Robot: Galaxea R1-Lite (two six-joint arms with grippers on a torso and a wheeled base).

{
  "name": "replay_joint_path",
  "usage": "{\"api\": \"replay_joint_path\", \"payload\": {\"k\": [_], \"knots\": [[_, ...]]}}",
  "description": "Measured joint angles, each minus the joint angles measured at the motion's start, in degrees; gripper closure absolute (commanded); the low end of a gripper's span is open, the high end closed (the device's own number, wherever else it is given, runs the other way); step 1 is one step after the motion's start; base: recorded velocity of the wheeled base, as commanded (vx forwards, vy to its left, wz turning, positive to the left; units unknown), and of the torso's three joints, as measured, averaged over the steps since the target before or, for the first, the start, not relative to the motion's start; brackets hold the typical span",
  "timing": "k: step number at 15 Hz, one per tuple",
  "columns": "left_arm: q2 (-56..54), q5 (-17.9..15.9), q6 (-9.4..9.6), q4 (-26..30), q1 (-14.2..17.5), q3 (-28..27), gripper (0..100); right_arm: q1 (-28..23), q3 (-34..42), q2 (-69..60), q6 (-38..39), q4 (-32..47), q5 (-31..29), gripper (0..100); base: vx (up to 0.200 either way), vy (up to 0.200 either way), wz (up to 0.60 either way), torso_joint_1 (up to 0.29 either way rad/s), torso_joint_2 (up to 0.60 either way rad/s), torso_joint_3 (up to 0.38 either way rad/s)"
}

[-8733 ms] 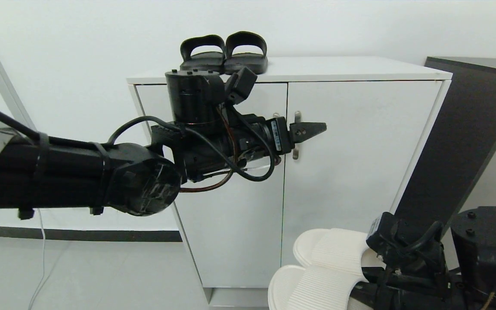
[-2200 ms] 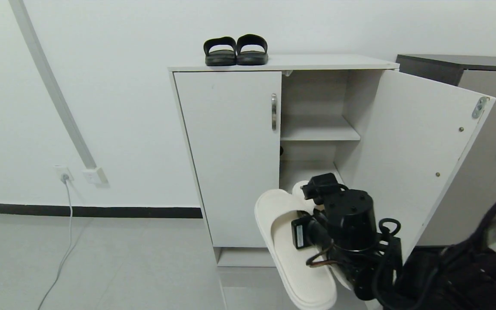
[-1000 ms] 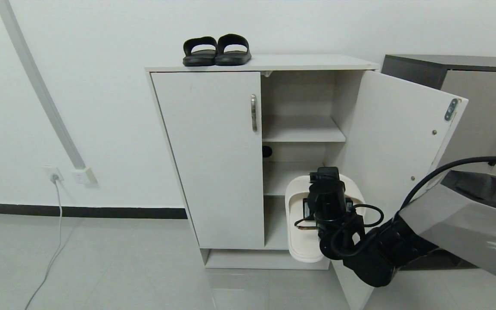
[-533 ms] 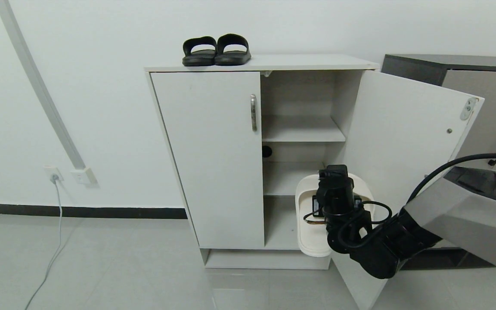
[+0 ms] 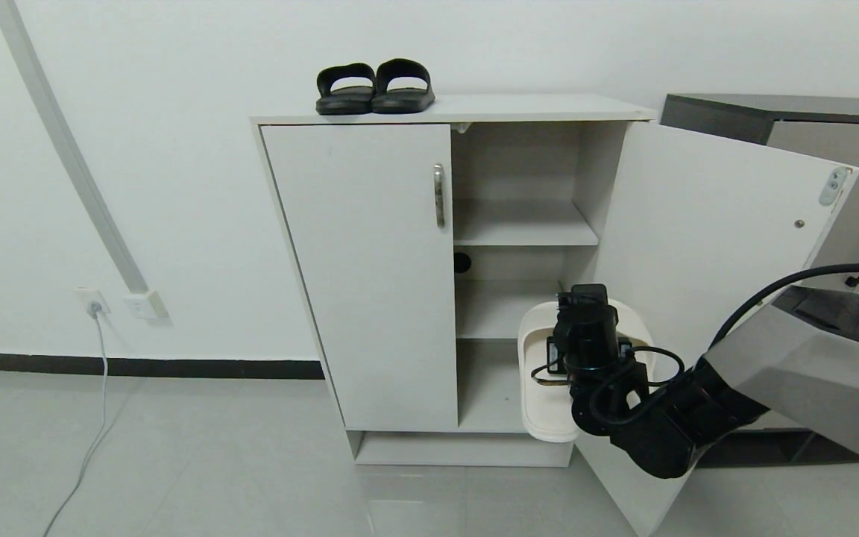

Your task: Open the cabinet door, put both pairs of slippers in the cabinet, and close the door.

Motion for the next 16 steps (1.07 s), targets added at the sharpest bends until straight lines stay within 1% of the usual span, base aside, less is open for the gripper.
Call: {"api": "replay_joint_path", "payload": {"k": [2, 3, 6, 7, 8, 12, 16], "knots": [[0.0, 0.0, 0.00, 0.0, 0.0, 0.0, 100, 0.4, 0.0, 0.0, 0.1, -0.2, 0.2, 100, 0.000, 0.000, 0.00, 0.000, 0.00, 0.000], [0.0, 0.0, 0.01, 0.0, 0.0, 0.0, 100, 1.6, 0.0, -0.1, 0.4, -0.6, 0.6, 100, 0.000, 0.000, 0.00, 0.000, 0.00, 0.000], [0.0, 0.0, 0.09, 0.0, 0.0, 0.0, 100, 6.5, 1.5, -0.2, 0.8, -2.4, 4.7, 100, 0.000, 0.000, 0.00, 0.000, 0.00, 0.000], [0.0, 0.0, 0.09, 0.0, 0.0, 0.0, 100, 7.4, 1.7, -0.2, 0.9, -2.4, 4.9, 100, 0.000, 0.000, 0.00, 0.000, 0.00, 0.000], [0.0, 0.0, 0.06, 0.0, 0.0, 0.0, 100, 7.7, 1.8, -0.2, 0.9, -2.5, 4.9, 100, 0.000, 0.000, 0.00, 0.000, 0.00, 0.000], [0.0, 0.0, 0.11, 0.0, -0.1, 0.0, 100, 8.3, 1.8, 0.1, 1.2, -2.4, 4.9, 100, 0.000, -0.200, 0.00, 0.000, 0.00, 0.005], [0.0, 0.0, 0.09, 0.0, 0.0, 0.0, 100, 8.1, 1.9, 0.7, 1.2, -2.4, 4.7, 100, 0.000, 0.000, 0.00, 0.000, 0.00, 0.000]]}}
